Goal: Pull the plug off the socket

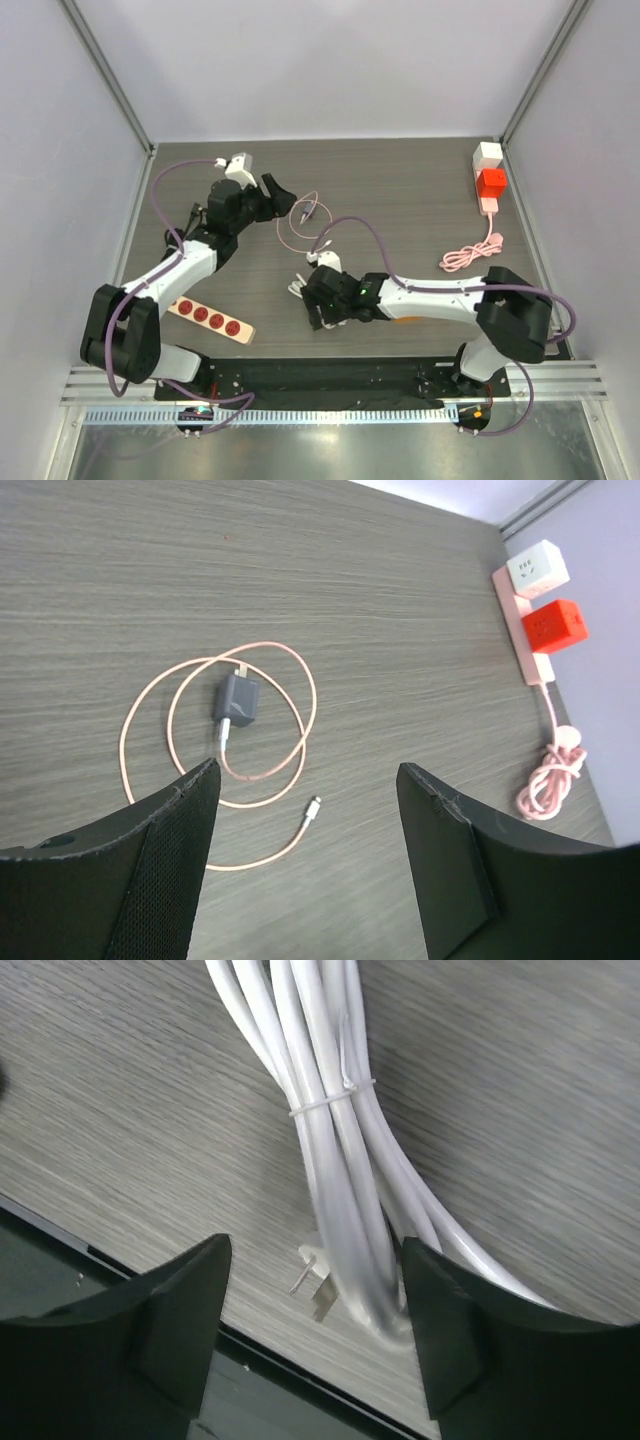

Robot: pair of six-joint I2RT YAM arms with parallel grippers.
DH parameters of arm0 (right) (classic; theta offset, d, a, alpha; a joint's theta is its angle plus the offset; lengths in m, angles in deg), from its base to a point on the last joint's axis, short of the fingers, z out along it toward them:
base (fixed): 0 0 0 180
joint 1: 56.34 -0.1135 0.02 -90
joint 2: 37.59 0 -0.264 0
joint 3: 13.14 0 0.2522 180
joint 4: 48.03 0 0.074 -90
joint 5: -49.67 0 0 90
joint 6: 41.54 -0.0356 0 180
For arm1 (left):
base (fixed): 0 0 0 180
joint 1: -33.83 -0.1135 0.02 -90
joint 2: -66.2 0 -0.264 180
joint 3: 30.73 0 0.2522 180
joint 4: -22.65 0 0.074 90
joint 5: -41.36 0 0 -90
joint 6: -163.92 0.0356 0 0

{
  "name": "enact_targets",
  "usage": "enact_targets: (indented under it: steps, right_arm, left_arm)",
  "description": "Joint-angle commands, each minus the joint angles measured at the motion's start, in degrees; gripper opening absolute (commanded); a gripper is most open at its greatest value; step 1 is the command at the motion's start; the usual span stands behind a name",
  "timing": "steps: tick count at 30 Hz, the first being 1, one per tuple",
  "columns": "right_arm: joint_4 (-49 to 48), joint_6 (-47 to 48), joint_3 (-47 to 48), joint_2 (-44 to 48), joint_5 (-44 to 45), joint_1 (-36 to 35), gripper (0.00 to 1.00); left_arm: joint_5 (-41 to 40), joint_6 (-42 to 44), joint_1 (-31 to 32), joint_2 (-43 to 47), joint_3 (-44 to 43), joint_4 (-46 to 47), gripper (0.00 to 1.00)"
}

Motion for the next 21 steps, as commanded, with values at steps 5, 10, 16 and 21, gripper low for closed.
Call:
enact_targets:
  steps: [5,10,16,21]
  right_arm:
    - [18.85,-2.86,1.39,15.64,14.79,2.49,0.80]
    - [27.41,-5.06,-1.24,28.82,19.46,12.84,0.81]
    - [30.59,-4.28,-4.23,38.94,18.07,28.22,0.94]
    - [30.59,-1.02,-4.76,37.28,12.62,34.39,0.94]
  left_arm:
    - [0.08,-4.40,2.00,2.92,3.35,3.30,0.67]
    - [-0.10,-4.67,7.62,0.29,0.81,4.88,0.64]
    - [9.00,-2.21,12.90,-8.66,-6.91,4.79,0.72]
    - [22.28,3.14,16.24,-17.61,-14.20,2.17,0.68]
